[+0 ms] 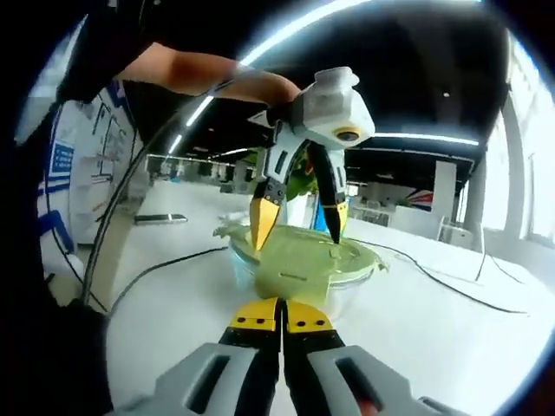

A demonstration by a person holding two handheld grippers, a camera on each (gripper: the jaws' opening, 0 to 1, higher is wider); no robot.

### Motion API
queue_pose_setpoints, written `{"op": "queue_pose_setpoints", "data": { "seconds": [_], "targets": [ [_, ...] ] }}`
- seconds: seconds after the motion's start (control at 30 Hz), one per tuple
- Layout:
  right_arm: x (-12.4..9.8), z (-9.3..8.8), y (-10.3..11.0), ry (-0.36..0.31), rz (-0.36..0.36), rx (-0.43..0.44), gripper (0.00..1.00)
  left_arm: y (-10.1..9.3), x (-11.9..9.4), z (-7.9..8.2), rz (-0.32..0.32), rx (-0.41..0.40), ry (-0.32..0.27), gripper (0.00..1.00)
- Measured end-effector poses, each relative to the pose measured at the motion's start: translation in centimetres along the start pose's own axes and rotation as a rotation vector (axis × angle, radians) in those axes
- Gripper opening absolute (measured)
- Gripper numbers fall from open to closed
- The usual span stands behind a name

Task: Pick up the tomato from the tabletop place it into the food storage container close the lid and lock the latches

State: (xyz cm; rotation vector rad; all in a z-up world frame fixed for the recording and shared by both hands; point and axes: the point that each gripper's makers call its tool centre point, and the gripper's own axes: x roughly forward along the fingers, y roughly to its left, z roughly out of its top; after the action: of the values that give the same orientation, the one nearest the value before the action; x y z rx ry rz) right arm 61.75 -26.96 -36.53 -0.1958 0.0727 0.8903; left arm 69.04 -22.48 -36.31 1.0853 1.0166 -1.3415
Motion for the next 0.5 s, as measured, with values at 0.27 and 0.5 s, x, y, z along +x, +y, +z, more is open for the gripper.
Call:
{"op": "queue_pose_setpoints", "data": {
  "seconds": [0.27,0.5],
  "targets": [
    [0.13,0.1,0.37,-0.067,-0.01,-0.128,0.0,-0.1,0.25,-0.2,-0.01,0.054,0.118,0.57],
    [0.27,0.19,0.69,-0.081,-0.007,-0.199,0.0,-0.28,0.18,-0.33,-0.025,0.043,0.046,0.55]
  ]
}}
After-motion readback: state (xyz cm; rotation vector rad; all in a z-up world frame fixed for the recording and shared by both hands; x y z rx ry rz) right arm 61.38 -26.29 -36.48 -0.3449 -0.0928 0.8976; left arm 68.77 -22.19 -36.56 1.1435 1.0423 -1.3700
